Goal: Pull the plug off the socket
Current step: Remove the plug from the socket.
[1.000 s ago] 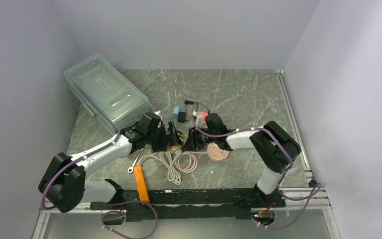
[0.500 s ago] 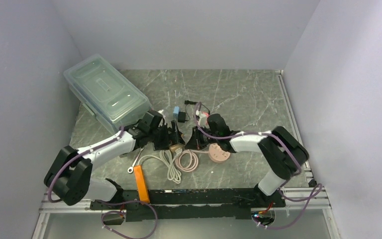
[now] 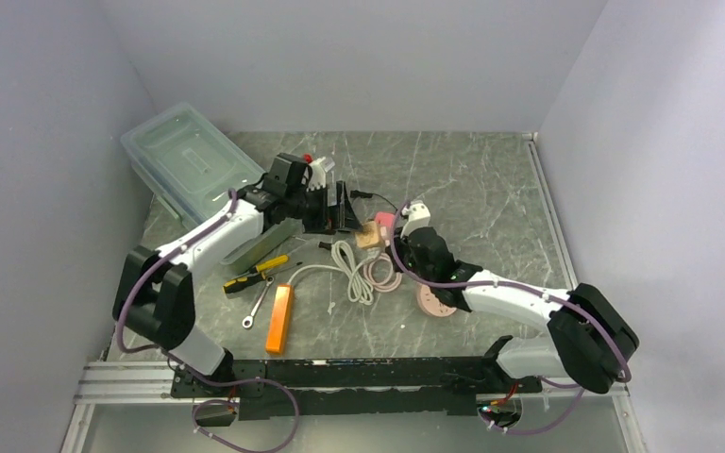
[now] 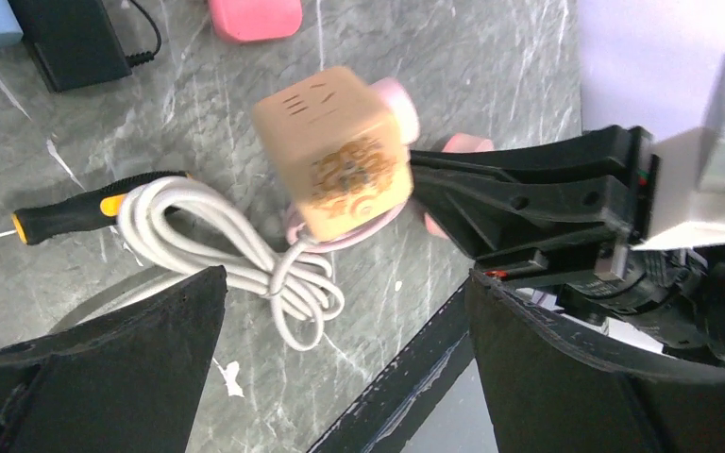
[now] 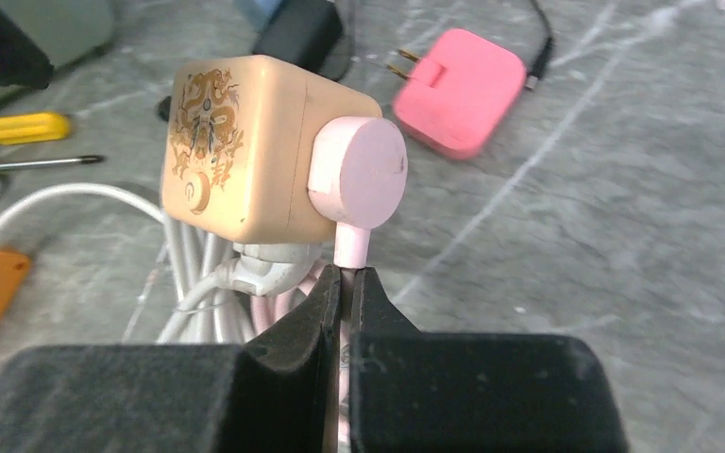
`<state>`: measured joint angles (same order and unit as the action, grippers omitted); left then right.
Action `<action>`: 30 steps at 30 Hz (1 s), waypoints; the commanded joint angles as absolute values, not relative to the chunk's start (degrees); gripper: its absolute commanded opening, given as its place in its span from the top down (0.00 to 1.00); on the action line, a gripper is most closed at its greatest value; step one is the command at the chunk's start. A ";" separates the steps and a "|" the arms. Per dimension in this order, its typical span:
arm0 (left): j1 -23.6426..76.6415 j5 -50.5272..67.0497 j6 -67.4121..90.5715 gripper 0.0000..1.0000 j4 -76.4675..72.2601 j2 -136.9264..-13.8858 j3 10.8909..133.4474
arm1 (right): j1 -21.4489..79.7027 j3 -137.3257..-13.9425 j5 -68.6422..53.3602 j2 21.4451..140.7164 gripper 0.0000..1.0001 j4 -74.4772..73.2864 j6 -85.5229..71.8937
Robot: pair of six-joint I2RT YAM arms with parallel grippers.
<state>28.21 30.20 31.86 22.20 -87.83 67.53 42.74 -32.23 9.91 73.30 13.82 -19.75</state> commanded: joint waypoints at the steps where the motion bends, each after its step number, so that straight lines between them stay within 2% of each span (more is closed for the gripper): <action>1: 27.32 35.31 30.37 0.00 18.32 -91.02 66.79 | 45.75 -29.54 23.19 69.44 1.00 21.94 -17.41; 6: 27.25 41.92 35.89 0.01 7.87 -94.60 64.29 | 48.97 -27.87 27.16 68.66 1.00 25.12 -15.85; 30: 29.25 38.13 34.95 0.00 10.17 -98.62 68.63 | 62.07 -34.04 42.52 75.66 1.00 23.69 -11.07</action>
